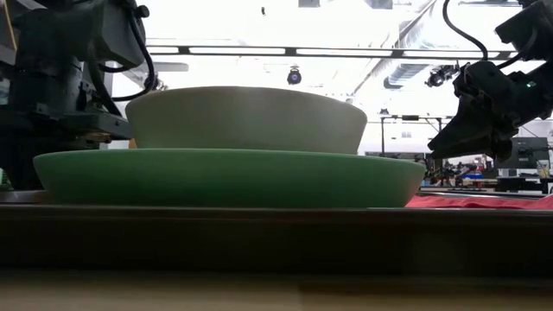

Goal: Set up tray
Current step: Put the blue fork on the red table napkin

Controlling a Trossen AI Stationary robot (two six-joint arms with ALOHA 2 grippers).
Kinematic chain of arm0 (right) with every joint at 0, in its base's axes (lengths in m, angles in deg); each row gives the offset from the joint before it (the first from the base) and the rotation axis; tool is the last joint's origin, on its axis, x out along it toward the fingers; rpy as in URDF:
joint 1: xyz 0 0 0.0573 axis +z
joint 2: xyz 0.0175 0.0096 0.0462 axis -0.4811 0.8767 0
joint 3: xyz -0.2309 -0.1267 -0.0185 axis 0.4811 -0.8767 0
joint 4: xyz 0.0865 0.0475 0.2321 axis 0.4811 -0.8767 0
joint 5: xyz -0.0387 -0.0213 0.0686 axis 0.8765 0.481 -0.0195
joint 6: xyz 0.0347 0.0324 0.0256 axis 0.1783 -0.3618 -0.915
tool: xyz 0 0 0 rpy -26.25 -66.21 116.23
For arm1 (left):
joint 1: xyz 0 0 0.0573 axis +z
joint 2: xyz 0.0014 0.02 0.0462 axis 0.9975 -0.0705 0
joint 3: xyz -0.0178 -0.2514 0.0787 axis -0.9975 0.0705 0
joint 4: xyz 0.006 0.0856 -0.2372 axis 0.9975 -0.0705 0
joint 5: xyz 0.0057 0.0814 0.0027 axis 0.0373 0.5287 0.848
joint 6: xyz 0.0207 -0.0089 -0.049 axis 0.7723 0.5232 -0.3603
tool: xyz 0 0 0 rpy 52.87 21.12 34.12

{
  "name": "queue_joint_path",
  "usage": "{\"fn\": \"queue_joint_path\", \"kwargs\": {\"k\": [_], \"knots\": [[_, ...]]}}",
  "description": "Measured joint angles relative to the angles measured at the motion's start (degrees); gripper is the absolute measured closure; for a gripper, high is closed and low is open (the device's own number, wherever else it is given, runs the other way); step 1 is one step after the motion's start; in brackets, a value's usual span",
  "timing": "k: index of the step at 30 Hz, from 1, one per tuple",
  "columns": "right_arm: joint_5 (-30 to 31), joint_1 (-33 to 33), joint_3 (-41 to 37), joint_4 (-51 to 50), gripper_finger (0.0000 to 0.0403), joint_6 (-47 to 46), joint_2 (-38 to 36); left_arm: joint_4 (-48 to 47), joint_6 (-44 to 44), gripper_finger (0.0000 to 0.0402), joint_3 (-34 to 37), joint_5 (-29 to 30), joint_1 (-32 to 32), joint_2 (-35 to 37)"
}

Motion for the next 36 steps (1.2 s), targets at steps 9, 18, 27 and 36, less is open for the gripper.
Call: {"fn": "queue_joint_path", "kwargs": {"k": [9,18,27,36], "knots": [[-0.02,0.00,0.00,-0.02,0.0289,0.00,0.00,-0.17,-0.45,0.0362,0.00,0.13,0.00,0.35],[-0.02,0.00,0.00,-0.39,0.0289,0.02,0.00,-1.89,-0.77,0.0358,-1.22,0.13,0.00,0.27],[-0.03,0.00,0.00,-0.42,0.0289,0.02,0.00,-1.99,-1.45,0.0362,-1.25,0.00,0.00,0.35],[-0.04,0.00,0.00,-0.42,0.0289,0.01,0.00,-3.39,-1.56,0.0357,-1.18,0.09,0.00,1.20]]}}
